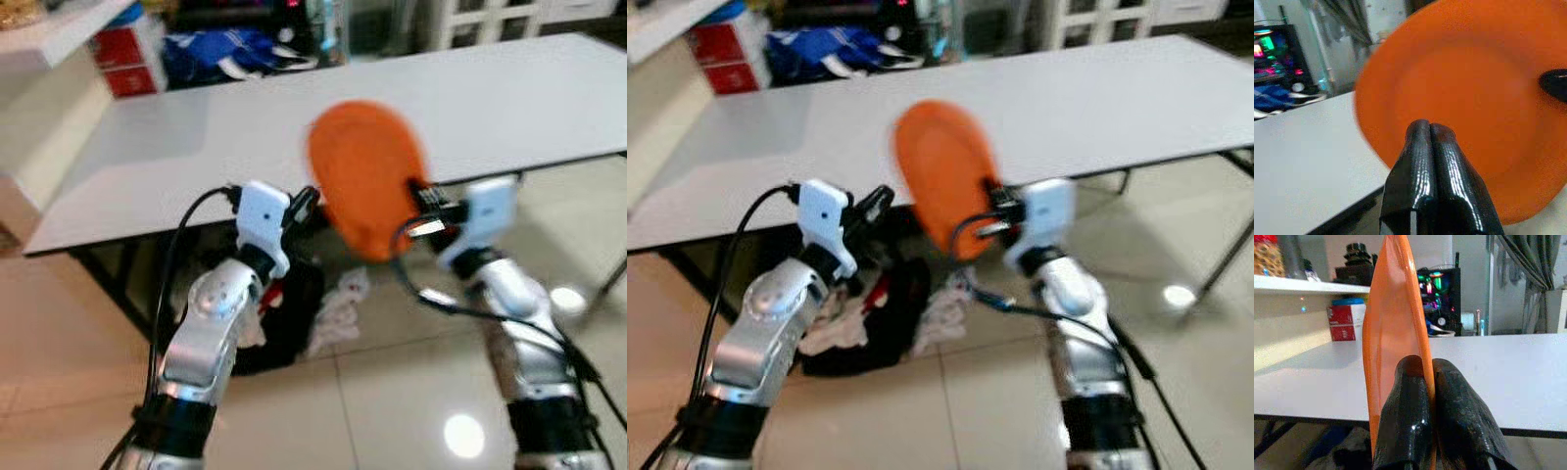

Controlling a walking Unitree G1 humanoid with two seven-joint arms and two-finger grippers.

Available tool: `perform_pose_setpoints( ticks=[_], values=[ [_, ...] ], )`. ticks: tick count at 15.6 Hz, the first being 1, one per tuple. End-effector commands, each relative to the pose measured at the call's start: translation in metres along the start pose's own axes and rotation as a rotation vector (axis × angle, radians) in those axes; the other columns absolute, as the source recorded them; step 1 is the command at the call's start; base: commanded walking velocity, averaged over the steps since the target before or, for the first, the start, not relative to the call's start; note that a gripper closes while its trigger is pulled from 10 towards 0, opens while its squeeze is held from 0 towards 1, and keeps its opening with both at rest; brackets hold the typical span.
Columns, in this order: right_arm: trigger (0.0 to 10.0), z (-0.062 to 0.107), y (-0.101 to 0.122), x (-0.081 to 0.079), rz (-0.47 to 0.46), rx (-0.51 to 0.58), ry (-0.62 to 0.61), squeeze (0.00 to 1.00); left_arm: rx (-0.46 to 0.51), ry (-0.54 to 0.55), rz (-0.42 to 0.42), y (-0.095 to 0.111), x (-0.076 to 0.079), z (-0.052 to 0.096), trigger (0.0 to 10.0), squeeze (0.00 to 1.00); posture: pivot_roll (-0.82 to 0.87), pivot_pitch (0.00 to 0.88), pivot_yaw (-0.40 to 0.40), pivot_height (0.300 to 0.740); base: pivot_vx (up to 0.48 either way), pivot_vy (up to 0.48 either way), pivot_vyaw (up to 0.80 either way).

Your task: Setting the table

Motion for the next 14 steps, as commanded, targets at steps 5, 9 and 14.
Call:
perform_pose_setpoints(
  ticks=[5,9,14],
  values=[
    [0.0,-0.008,0.008,-0.024,-0.026,0.035,0.070,0.00,-0.003,0.026,-0.021,0.001,-0.009,0.000,10.0,0.00,-0.11,0.000,0.087,0.740,0.464,0.000,0.00],
    [0.0,-0.011,0.010,-0.025,-0.021,0.044,0.078,0.00,0.004,0.020,-0.024,0.003,-0.008,0.000,10.0,0.00,-0.11,0.000,0.087,0.740,0.461,0.000,0.00],
    [0.0,-0.022,0.029,-0.031,-0.013,0.099,0.114,0.00,0.009,0.010,-0.026,0.004,-0.006,-0.001,10.0,0.00,-0.11,0.000,0.090,0.740,0.461,0.000,0.00]
  ],
)
Point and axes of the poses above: a point about 5 cm out from each wrist's last joint towards the gripper, its own z axis pointing back from the gripper into the wrist, its own y axis along the axis of the wrist's last joint, x = y × z, the point moved 5 cm from there along -z, pointing out of the wrist towards the gripper, and after that the axes turned 2 degrees about z, right-handed, at the moved point
